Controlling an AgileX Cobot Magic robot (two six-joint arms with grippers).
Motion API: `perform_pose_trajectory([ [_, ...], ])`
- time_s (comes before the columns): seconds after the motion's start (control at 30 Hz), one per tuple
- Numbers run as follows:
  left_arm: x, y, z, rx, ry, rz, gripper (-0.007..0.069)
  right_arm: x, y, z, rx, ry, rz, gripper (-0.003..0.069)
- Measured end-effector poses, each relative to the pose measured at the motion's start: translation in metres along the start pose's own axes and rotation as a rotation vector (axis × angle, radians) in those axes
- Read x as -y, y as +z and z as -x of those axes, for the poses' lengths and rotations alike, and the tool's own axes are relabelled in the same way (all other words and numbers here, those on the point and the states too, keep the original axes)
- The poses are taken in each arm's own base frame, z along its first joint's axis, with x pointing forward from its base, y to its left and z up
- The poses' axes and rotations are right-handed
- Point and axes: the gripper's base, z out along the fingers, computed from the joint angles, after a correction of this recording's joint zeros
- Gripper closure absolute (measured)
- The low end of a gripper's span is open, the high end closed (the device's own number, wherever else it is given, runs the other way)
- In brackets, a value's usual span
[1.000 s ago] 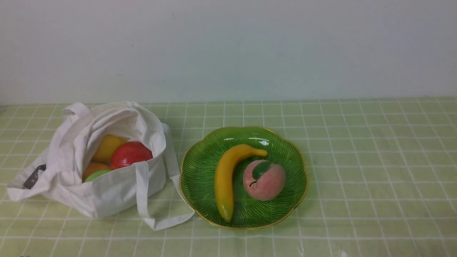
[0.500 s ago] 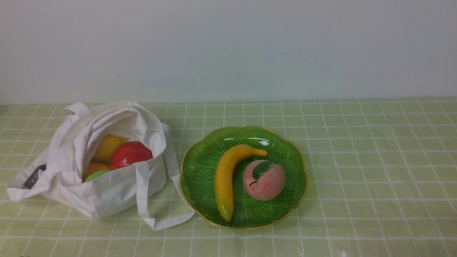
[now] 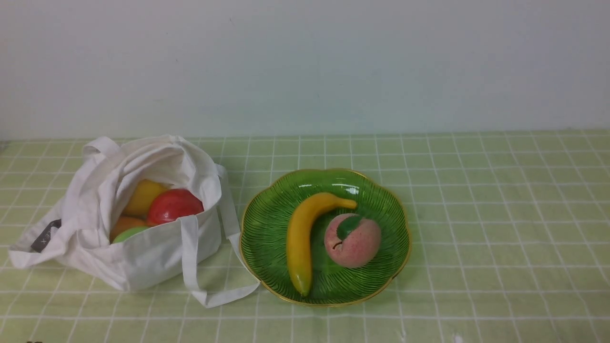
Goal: Take the fruit out of the bag on the green coffee tablecloth and place them on the plate.
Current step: 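Reach into the white bag and grasp the apple with the left gripper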
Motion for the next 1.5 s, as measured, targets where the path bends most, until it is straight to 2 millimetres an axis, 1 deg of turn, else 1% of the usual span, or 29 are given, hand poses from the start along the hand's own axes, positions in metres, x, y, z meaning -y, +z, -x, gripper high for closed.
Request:
perform_pose_trajectory([
  [0.03, 0.000, 0.000, 0.000, 0.003, -0.017, -0.003, 0.0631, 0.000, 0.000, 0.000, 0.000, 0.000, 0.000, 0.0669],
  [0.07, 0.003, 0.000, 0.004, 0.036, -0.166, -0.035, 0.0631, 0.000, 0.000, 0.000, 0.000, 0.000, 0.000, 0.0669],
  [0.1, 0.004, 0.000, 0.005, 0.054, -0.253, -0.052, 0.0631, 0.000, 0.000, 0.000, 0.000, 0.000, 0.000, 0.0669],
  [0.13, 0.005, 0.000, 0.006, 0.058, -0.284, -0.061, 0.0631, 0.000, 0.000, 0.000, 0.000, 0.000, 0.000, 0.0669],
  [0.17, 0.006, -0.001, 0.009, 0.090, -0.396, -0.084, 0.0631, 0.000, 0.000, 0.000, 0.000, 0.000, 0.000, 0.0669],
  [0.23, 0.005, -0.002, 0.016, 0.153, -0.509, -0.102, 0.0631, 0.000, 0.000, 0.000, 0.000, 0.000, 0.000, 0.0669],
  [0.4, -0.002, -0.005, 0.031, 0.341, -0.669, -0.091, 0.0631, 0.000, 0.000, 0.000, 0.000, 0.000, 0.000, 0.0669],
  [0.43, -0.009, -0.009, 0.038, 0.450, -0.737, -0.069, 0.0631, 0.000, 0.000, 0.000, 0.000, 0.000, 0.000, 0.0669],
  [0.5, -0.015, -0.015, 0.049, 0.567, -0.794, -0.050, 0.0631, 0.000, 0.000, 0.000, 0.000, 0.000, 0.000, 0.0669],
  [0.6, -0.016, -0.028, 0.071, 0.644, -0.772, -0.074, 0.0631, 0.000, 0.000, 0.000, 0.000, 0.000, 0.000, 0.0669],
  [0.7, -0.007, -0.055, 0.122, 0.644, -0.573, -0.127, 0.0632, 0.000, 0.000, 0.000, 0.000, 0.000, 0.000, 0.0669],
  [0.73, -0.004, -0.058, 0.136, 0.584, -0.515, -0.142, 0.0632, 0.000, 0.000, 0.000, 0.000, 0.000, 0.000, 0.0669],
  [0.8, 0.005, -0.050, 0.158, 0.355, -0.424, -0.173, 0.0632, 0.000, 0.000, 0.000, 0.000, 0.000, 0.000, 0.0669],
  [0.83, 0.004, -0.053, 0.162, 0.368, -0.420, -0.174, 0.0632, 0.000, 0.000, 0.000, 0.000, 0.000, 0.000, 0.0669],
  [0.87, 0.010, -0.042, 0.172, 0.155, -0.379, -0.202, 0.0632, 0.000, 0.000, 0.000, 0.000, 0.000, 0.000, 0.0669],
  [0.93, 0.016, -0.020, 0.182, -0.139, -0.333, -0.233, 0.0632, 0.000, 0.000, 0.000, 0.000, 0.000, 0.000, 0.0669],
  [0.97, 0.018, -0.001, 0.187, -0.311, -0.306, -0.249, 0.0632, 0.000, 0.000, 0.000, 0.000, 0.000, 0.000, 0.0669],
  [1.0, 0.019, 0.006, 0.187, -0.400, -0.291, -0.260, 0.0632, 0.000, 0.000, 0.000, 0.000, 0.000, 0.000, 0.0669],
  [1.03, 0.020, 0.021, 0.188, -0.506, -0.268, -0.272, 0.0632, 0.000, 0.000, 0.000, 0.000, 0.000, 0.000, 0.0669],
  [1.07, 0.020, 0.027, 0.189, -0.533, -0.259, -0.275, 0.0632, 0.000, 0.000, 0.000, 0.000, 0.000, 0.000, 0.0669],
  [1.1, 0.020, 0.050, 0.190, -0.657, -0.216, -0.295, 0.0632, 0.000, 0.000, 0.000, 0.000, 0.000, 0.000, 0.0669],
  [1.13, 0.019, 0.067, 0.191, -0.708, -0.185, -0.305, 0.0632, 0.000, 0.000, 0.000, 0.000, 0.000, 0.000, 0.0669],
  [1.23, 0.017, 0.103, 0.198, -0.765, -0.123, -0.322, 0.0632, 0.000, 0.000, 0.000, 0.000, 0.000, 0.000, 0.0669],
  [1.3, 0.016, 0.124, 0.202, -0.788, -0.093, -0.326, 0.0632, 0.000, 0.000, 0.000, 0.000, 0.000, 0.000, 0.0669],
  [1.33, 0.016, 0.126, 0.202, -0.791, -0.090, -0.327, 0.0632, 0.000, 0.000, 0.000, 0.000, 0.000, 0.000, 0.0669],
  [1.37, 0.015, 0.143, 0.204, -0.810, -0.068, -0.333, 0.0632, 0.000, 0.000, 0.000, 0.000, 0.000, 0.000, 0.0669],
  [1.4, 0.015, 0.147, 0.204, -0.815, -0.063, -0.335, 0.0632, 0.000, 0.000, 0.000, 0.000, 0.000, 0.000, 0.0669],
  [1.43, 0.015, 0.162, 0.202, -0.837, -0.039, -0.341, 0.0632, 0.000, 0.000, 0.000, 0.000, 0.000, 0.000, 0.0669],
  [1.5, 0.015, 0.181, 0.197, -0.872, -0.015, -0.348, 0.0632, 0.000, 0.000, 0.000, 0.000, 0.000, 0.000, 0.0669],
])
